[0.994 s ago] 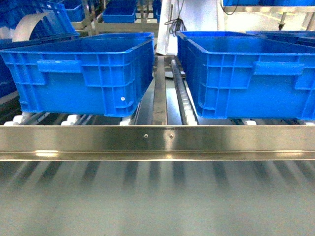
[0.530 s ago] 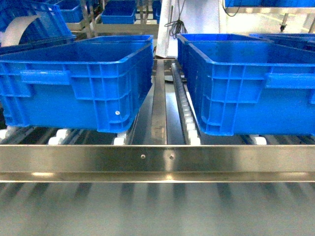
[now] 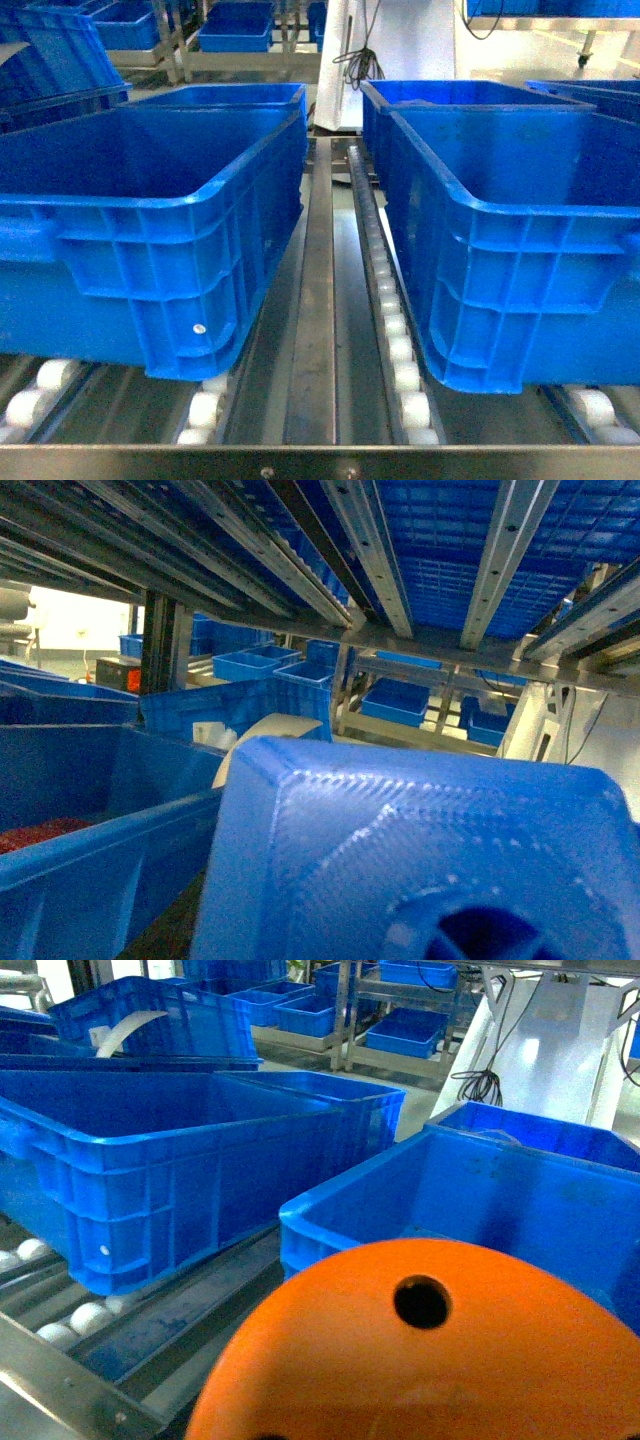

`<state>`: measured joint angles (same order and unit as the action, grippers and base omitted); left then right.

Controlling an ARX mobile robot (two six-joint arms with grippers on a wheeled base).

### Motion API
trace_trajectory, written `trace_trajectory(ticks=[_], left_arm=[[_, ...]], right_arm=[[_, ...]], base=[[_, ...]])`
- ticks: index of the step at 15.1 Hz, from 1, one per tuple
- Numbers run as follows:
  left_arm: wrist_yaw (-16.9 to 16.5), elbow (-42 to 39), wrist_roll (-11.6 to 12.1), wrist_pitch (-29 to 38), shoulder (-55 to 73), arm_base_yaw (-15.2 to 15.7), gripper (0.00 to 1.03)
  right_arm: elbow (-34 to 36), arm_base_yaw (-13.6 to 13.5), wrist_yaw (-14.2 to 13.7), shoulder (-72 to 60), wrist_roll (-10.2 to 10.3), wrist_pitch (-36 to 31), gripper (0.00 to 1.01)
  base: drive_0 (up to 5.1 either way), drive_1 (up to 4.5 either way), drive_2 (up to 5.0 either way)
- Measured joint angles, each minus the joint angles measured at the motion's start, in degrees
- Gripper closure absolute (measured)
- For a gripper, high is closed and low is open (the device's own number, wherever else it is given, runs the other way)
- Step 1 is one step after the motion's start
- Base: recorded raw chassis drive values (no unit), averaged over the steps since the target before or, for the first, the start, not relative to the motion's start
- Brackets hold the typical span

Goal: Sort blue parts and orange caps into right shelf containers

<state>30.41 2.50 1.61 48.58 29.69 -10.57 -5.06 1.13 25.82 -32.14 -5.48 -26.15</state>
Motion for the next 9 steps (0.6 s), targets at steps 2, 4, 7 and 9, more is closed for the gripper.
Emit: trace_trajectory(ticks=[2,4,7,9], left_arm=[[0.0,0.0,0.0,-0.2,0.2,0.0,0.57],[0.0,0.0,0.0,-0.2,0.3,0.0,0.57],[0.0,0.0,0.0,-0.1,0.2,0.0,0.57],[0.0,0.0,0.0,-0.1,0.2,0.0,0.57]], right_arm=[[0.0,0.0,0.0,0.0,0.0,0.0,0.59],[0.0,0.0,0.0,0.0,0.0,0.0,0.59],[0.0,0.0,0.0,0.0,0.0,0.0,0.59],[0.0,0.0,0.0,0.0,0.0,0.0,0.59]], base=[[0.0,0.0,0.0],[0.0,0.0,0.0],[0.0,0.0,0.0],[0.0,0.0,0.0]])
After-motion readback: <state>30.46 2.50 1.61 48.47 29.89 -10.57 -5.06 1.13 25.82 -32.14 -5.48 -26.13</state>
